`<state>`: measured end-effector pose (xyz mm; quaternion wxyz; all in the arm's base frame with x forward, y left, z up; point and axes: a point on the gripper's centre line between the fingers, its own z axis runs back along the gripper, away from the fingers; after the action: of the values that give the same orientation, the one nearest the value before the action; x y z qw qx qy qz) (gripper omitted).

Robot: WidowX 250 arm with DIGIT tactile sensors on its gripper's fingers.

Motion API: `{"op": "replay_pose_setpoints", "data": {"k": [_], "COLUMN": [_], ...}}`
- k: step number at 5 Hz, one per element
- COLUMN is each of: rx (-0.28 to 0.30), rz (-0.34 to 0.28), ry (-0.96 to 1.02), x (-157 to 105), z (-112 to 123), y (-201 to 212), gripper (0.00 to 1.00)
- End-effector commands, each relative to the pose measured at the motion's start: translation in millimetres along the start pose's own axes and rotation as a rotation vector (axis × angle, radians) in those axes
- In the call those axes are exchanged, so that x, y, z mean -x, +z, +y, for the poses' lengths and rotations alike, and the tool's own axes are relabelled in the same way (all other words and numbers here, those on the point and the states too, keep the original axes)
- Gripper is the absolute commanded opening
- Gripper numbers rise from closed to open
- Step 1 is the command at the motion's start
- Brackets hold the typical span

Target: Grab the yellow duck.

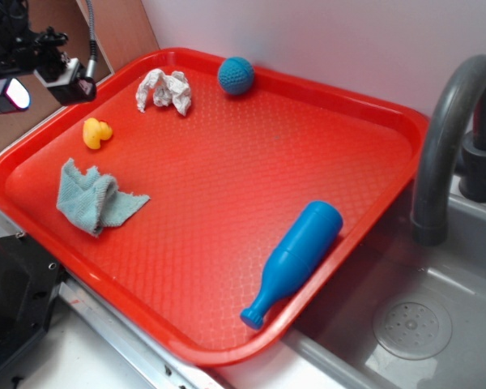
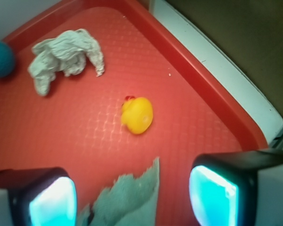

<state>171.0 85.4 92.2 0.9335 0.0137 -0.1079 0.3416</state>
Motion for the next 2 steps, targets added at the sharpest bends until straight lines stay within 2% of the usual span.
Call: {"op": "replay_pose_setpoints", "data": {"k": [1,2], "rx": [0.033,0.011], "rz": [0.028,0.047], "ry": [-0.009,-0.010], "x": [-18.2,-23.8], "z": [-0.4,-1.7], "y": [-29.4,-43.7], "gripper": [1.00,1.00]}}
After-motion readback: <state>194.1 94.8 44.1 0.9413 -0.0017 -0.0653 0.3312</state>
